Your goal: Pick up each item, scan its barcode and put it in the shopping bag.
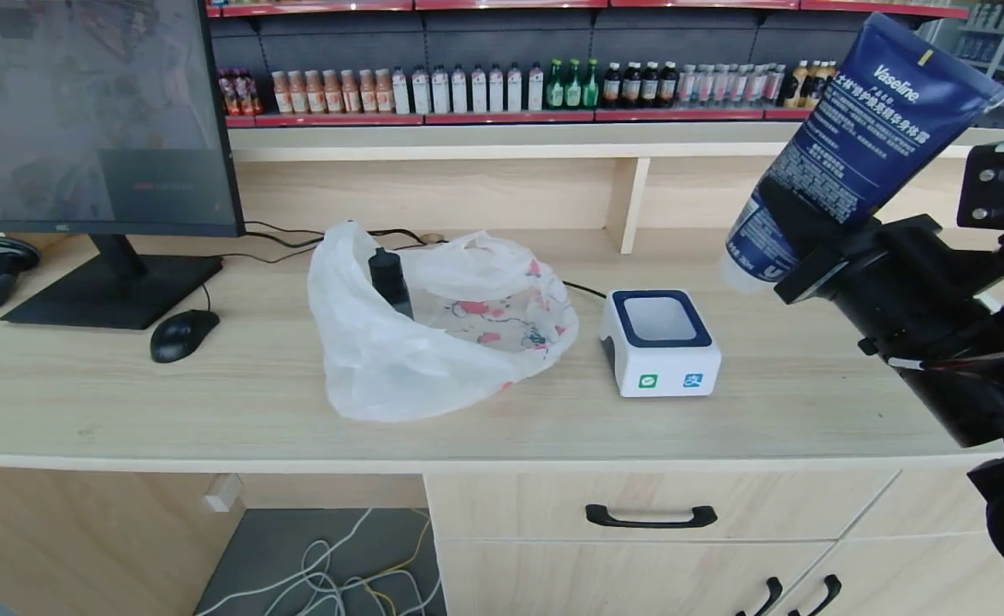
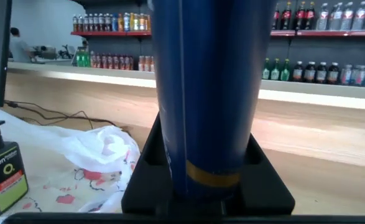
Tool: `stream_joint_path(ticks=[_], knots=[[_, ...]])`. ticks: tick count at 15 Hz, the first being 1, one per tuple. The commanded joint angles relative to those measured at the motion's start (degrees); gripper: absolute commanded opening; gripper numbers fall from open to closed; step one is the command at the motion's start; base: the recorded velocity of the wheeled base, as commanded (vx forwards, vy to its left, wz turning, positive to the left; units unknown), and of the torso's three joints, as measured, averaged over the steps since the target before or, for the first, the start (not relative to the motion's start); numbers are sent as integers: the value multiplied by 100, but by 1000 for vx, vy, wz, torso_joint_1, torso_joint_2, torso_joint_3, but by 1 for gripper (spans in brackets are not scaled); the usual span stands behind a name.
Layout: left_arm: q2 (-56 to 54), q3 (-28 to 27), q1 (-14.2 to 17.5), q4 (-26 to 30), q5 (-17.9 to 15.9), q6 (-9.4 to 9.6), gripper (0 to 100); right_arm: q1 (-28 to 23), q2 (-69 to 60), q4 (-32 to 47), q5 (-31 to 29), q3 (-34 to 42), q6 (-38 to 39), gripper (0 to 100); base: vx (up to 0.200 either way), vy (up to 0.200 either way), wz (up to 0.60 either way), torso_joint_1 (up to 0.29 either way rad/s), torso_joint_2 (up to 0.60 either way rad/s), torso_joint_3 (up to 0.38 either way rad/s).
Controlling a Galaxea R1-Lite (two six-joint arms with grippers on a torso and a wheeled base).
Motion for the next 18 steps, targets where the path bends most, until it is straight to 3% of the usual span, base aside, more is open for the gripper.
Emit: stream_joint_path(ticks=[1,4,6,13,18], knots=[[-2,0,-1,-11,0,0,100,-23,21,-23,98,-43,-1,0,0,0,0,0,0,0],[-2,0,-1,-11,0,0,100,-14,496,-23,705,-87,-327,0,0,0,0,0,0,0],[-2,0,-1,-11,0,0,100,-23,830,-23,1267,-193,-986,0,0,0,0,0,0,0],[-2,0,-1,-11,0,18,100,12,1357,-23,1513,-413,-2761,0,0,0,0,0,0,0],[-2,0,-1,-11,0,9,100,170,1507,-23,1786,-553,-3552,0,0,0,0,0,0,0]])
